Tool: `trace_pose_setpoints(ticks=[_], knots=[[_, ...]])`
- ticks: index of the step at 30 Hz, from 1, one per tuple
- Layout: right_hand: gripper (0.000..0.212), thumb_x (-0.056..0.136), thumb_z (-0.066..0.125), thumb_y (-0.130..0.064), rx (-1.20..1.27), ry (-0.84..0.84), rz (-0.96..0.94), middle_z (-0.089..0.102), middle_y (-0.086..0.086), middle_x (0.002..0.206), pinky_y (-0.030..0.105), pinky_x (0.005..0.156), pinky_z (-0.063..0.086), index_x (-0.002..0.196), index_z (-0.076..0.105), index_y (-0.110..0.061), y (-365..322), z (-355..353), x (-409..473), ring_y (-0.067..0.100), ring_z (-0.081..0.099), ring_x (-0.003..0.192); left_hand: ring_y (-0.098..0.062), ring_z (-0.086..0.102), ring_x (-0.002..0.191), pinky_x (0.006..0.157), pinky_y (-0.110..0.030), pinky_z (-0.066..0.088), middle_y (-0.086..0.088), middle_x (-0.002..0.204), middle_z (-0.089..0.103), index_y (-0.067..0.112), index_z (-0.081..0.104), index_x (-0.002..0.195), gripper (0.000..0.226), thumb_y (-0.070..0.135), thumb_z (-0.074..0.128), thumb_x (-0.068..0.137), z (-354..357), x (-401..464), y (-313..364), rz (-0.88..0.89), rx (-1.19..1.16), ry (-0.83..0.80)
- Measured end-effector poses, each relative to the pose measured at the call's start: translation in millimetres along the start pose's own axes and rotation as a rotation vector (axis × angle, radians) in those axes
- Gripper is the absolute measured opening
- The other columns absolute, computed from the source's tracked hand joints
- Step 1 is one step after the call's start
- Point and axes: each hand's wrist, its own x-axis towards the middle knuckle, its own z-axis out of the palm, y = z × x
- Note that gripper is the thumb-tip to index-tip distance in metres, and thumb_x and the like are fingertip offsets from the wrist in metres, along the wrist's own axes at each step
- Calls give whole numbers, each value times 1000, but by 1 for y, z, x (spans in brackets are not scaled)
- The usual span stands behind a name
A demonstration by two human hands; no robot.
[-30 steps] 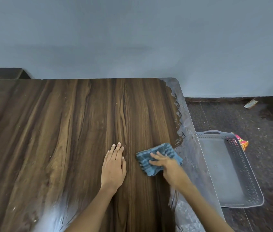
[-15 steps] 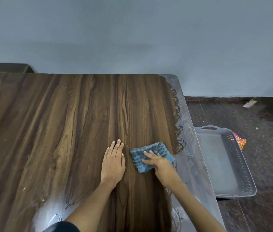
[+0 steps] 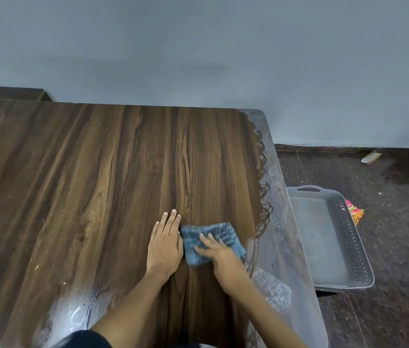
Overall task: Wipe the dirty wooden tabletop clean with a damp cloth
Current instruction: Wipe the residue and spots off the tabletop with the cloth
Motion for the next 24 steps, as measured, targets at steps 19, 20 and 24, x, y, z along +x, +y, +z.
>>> trace_pose_setpoints(ticks=[19,20,24], knots=[[55,79,46,16,40,145,64,33,-17,135,31,117,14,121,58,-18,51,-32,-55,7,23,135,-19,26,138,110,-37,23,-3,146,38,11,43,136,53,31,18,94,0,-44,-2,-12,32,-20],[55,80,45,17,24,165,105,31,-15,137,29,116,12,122,57,-16,56,-42,-43,10,22,137,-18,25,138,110,-37,23,-3,146,38,11,43,136,53,31,18,94,0,-46,-2,-14,34,-18],[55,82,43,17,38,234,272,31,2,147,38,117,14,126,53,-15,38,-48,11,23,21,140,-19,27,137,110,-38,24,-4,145,40,10,44,135,51,29,20,94,0,-53,1,-24,42,-15]])
